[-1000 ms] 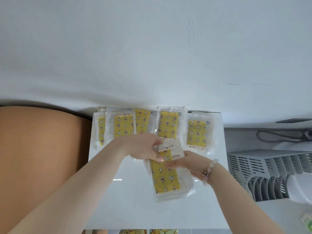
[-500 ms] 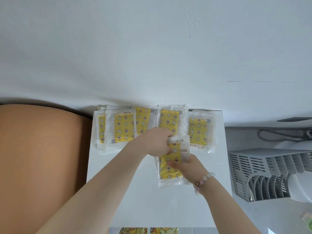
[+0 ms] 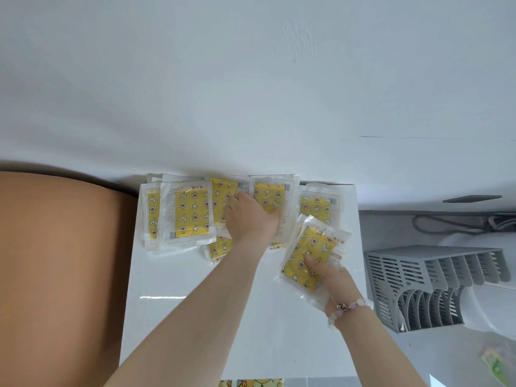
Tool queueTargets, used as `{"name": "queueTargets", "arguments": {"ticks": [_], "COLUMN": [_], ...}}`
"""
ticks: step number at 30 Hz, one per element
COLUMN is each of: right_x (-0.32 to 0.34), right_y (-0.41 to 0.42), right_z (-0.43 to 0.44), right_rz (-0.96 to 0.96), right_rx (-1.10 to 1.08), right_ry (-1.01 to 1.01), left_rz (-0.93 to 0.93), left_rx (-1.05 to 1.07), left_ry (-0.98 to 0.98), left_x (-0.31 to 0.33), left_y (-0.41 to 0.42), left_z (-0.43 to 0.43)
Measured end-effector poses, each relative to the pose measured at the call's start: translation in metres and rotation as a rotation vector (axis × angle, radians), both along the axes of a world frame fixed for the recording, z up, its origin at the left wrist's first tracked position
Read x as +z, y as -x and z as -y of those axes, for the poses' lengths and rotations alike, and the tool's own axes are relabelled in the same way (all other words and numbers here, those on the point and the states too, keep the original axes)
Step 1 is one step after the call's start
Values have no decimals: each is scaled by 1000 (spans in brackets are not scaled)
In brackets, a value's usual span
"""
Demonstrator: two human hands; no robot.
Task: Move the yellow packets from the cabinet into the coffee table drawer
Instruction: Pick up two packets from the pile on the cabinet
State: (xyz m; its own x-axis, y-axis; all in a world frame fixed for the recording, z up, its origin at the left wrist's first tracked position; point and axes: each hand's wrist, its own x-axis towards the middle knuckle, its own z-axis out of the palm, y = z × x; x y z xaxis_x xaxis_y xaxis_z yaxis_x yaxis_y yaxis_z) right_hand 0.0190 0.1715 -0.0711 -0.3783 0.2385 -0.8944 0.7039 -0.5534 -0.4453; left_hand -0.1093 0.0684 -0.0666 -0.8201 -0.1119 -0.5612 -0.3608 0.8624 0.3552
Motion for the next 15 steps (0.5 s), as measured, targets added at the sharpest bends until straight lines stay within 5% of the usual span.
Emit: {"name": "queueTargets", "arguments": {"ticks": [6, 15], "right_x": [-4, -6], "right_y": [0, 3], "right_z": [-9, -9], "right_rz": [9, 28], "right_rx": [17, -108], "right_ry": [-44, 49], "left_rz": [-27, -7], "left_rx": [12, 208], "left_ry": [-24, -492], "left_x": [-9, 12], "left_y": [4, 8], "left_z": [4, 40]}}
